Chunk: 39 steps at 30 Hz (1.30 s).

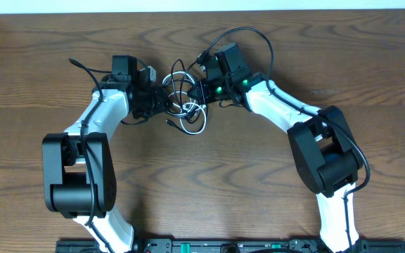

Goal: Untangle cables

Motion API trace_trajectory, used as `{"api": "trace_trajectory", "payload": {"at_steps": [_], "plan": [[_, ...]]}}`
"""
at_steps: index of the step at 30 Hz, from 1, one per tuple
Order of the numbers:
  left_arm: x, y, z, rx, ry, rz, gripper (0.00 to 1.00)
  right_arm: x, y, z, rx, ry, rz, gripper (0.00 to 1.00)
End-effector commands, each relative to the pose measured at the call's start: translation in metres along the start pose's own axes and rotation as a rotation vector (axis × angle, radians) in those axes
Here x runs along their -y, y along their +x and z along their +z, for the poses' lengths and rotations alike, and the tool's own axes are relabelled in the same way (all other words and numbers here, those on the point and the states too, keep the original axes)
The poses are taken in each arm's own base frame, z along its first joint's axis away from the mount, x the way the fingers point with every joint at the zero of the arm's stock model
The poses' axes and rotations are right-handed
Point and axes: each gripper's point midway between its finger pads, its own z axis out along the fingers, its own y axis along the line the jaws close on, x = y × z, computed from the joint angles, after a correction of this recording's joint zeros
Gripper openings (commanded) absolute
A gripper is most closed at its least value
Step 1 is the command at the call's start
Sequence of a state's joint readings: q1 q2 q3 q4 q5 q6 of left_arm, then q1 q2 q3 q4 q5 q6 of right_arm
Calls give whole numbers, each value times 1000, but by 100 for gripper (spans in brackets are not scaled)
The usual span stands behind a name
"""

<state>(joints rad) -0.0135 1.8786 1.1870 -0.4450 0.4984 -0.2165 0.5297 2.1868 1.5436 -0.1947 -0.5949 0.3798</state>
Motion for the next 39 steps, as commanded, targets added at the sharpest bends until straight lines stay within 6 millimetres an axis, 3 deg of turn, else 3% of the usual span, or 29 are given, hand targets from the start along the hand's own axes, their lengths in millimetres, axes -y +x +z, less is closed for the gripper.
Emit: {"api": "trace_trajectory", "payload": {"at_steps": [1,4,10,15,19,24,28,33,39], "plan": [[5,-6,-3,16,17,22,24,-22,-9,-12,8,-77,-14,1],[7,-8,-3,20,24,25,8,-22,-8,-12,8,-76,-14,1],[21,-11,-13,25,120,60,8,-19,-6,-11,1,-65,-68,1],[27,-18,-36,55,231,102,7,2,4,-11,-30,44,-93,2],[22,-21,-52,64,318,69,8,46,14,-19,-59,290,-123,4],[23,-23,-72,80,461,79,7,110,13,-55,-71,705,-185,5],[16,-24,-76,88,470,58,8,137,1,-83,-50,934,-253,10],[5,-25,-70,91,395,51,7,133,-12,-80,-10,918,-296,20],[-35,-26,-58,85,158,-121,7,105,-14,-53,11,706,-303,24]]}}
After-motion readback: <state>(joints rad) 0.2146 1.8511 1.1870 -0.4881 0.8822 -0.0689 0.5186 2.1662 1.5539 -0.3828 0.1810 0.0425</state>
